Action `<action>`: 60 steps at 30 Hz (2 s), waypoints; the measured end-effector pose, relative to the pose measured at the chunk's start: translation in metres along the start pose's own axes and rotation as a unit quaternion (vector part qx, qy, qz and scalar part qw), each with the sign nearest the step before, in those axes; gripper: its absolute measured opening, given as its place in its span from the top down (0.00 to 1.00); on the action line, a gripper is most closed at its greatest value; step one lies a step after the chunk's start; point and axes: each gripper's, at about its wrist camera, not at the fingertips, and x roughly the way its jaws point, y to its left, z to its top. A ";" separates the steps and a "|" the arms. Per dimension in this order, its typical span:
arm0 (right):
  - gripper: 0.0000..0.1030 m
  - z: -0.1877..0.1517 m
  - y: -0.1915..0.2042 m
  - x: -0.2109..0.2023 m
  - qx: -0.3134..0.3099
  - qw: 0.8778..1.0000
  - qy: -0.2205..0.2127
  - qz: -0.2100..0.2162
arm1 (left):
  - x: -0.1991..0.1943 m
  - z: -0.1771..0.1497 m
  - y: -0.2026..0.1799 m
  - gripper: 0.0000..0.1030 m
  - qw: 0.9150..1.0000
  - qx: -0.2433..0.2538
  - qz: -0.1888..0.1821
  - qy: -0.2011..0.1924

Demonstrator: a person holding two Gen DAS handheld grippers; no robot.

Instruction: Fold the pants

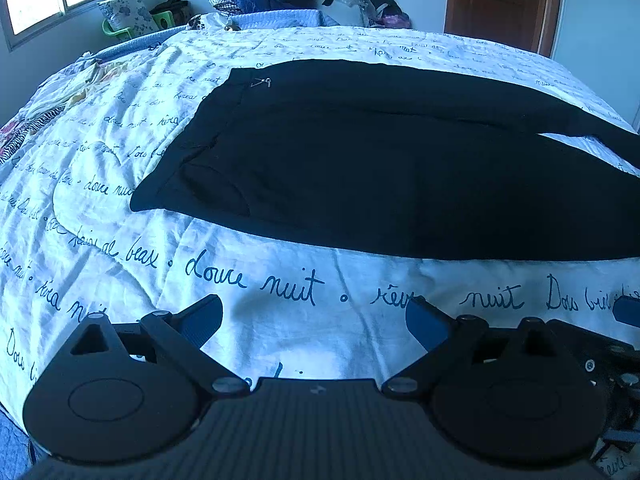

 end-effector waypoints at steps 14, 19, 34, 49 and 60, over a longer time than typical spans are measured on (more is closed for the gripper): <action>0.00 0.004 -0.001 0.001 0.002 1.000 0.002 0.013 | 0.004 0.003 0.003 0.04 1.000 -0.006 0.001 0.005; 0.00 0.017 -0.007 -0.002 0.002 0.998 -0.016 0.054 | 0.007 0.007 0.006 0.04 1.000 -0.005 0.000 0.006; 0.00 0.180 0.046 0.081 -0.356 0.923 -0.058 0.137 | 0.026 0.081 0.086 0.05 0.995 -0.082 0.032 -0.051; 0.01 0.316 0.040 0.319 -0.267 0.942 0.056 0.195 | 0.087 0.162 0.108 0.04 0.995 -0.043 0.084 -0.040; 0.87 0.311 0.044 0.320 -0.317 0.924 0.053 0.208 | 0.168 0.256 0.100 0.05 0.994 -0.106 0.011 -0.005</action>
